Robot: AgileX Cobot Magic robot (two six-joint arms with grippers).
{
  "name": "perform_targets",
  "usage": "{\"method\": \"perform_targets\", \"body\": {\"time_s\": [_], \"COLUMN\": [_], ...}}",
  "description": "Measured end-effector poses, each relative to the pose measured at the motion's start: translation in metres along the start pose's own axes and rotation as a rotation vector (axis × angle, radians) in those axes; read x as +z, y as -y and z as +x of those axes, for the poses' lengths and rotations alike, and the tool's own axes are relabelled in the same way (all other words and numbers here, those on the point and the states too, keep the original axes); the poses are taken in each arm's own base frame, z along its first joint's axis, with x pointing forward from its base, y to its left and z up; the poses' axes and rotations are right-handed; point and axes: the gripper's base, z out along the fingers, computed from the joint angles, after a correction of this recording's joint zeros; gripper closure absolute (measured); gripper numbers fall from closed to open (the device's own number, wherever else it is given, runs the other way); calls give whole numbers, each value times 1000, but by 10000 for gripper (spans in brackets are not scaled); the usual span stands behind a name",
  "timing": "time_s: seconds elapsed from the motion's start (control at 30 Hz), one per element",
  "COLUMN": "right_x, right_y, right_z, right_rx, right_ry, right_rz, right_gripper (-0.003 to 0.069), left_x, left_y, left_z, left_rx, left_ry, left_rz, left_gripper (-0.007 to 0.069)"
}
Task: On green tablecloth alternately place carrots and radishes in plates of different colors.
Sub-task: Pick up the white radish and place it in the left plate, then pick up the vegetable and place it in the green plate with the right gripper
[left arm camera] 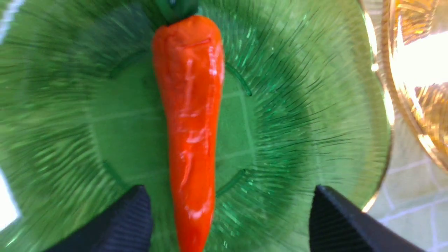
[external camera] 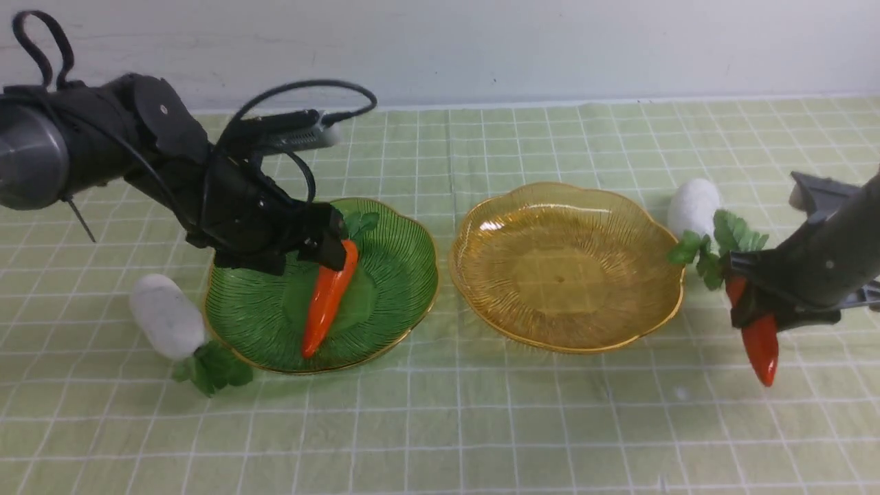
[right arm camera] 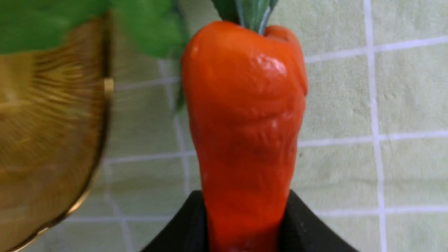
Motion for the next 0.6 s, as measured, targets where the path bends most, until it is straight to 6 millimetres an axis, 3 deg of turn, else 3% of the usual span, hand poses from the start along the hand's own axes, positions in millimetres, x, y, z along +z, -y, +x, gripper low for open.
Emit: {"method": "perform_targets", "body": {"time_s": [0.03,0.07,0.1,0.17,0.27,0.3,0.33,0.43,0.6], "right_x": [-14,-34,-51,-65,-73,-70,-67,-35,16], "right_y": [-5,-16,-32,-53,-91,-124,-134,-190,-245], "right_z": [1,3,4,6,8,7,9,4,-5], "right_rx": [-4,-17,-49,-97,-177,-245,-267,-352,-388], "right_ry": [27,80,133,180,206,202,194,135,74], "right_rz": [-17,-49,-91,-158,-265,-341,-358,-440,-483], "right_gripper": [435,435,435,435,435,435,435,435,435], "left_x": [-8,-27,-37,-61,-89,-102,-104,-107,-95], "left_y": [-3,-9,-11,-20,-34,-46,-49,-76,-98], "left_z": [-3,-4,-4,-2,3,8,10,29,51], "left_rx": [-5,-19,-22,-43,-83,-125,-135,-240,-332], "left_ry": [5,12,18,42,84,107,110,90,47], "left_rz": [-9,-22,-26,-44,-66,-82,-86,-102,-98], "left_gripper": [167,296,356,501,601,621,624,632,632]}}
